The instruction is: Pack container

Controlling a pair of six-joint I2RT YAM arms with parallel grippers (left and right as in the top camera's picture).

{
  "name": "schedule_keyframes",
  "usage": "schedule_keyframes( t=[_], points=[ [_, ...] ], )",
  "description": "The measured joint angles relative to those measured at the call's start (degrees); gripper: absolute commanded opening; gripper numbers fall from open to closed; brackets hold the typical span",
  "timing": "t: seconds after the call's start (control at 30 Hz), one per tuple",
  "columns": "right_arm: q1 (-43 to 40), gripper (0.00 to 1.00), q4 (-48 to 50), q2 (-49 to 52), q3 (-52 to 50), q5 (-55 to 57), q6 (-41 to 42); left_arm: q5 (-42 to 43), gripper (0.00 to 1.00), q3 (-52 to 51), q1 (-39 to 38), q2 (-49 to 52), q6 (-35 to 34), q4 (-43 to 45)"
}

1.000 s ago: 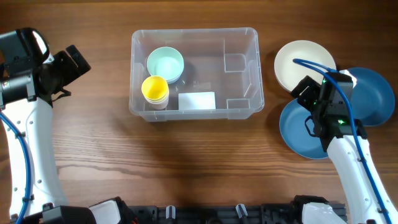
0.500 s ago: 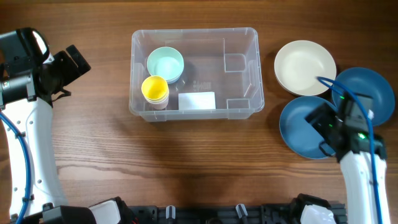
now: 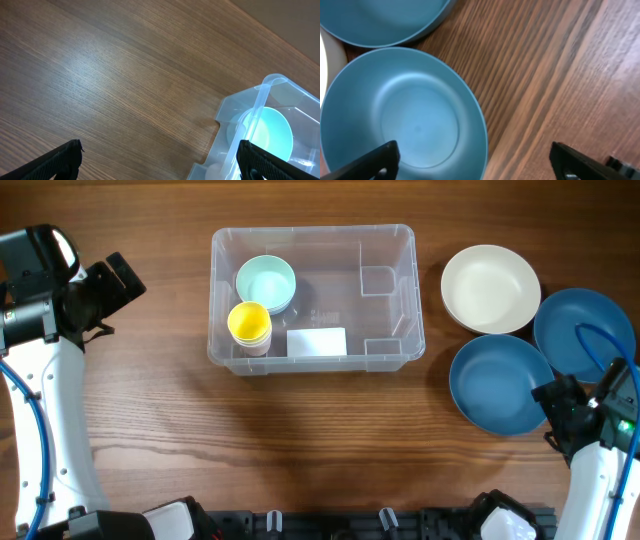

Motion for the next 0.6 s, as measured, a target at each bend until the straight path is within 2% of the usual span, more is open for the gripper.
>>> schedule_keyframes(
  t=[0.33, 0.53, 0.6],
  points=[
    [-0.1, 0.73, 2.9, 9.0, -0.2, -3.1, -3.2, 0.0, 1.0, 0.0, 0.0, 0.0, 0.0, 0.0],
    [-0.1, 0.6, 6.6, 15.7, -1.4, -3.7, -4.3, 0.0, 1.0, 0.0, 0.0, 0.0, 0.0, 0.0],
    [-0.1, 0.6, 8.4, 17.1, -2.1, -4.1, -4.8, 0.0, 1.0, 0.0, 0.0, 0.0, 0.0, 0.0]
  ],
)
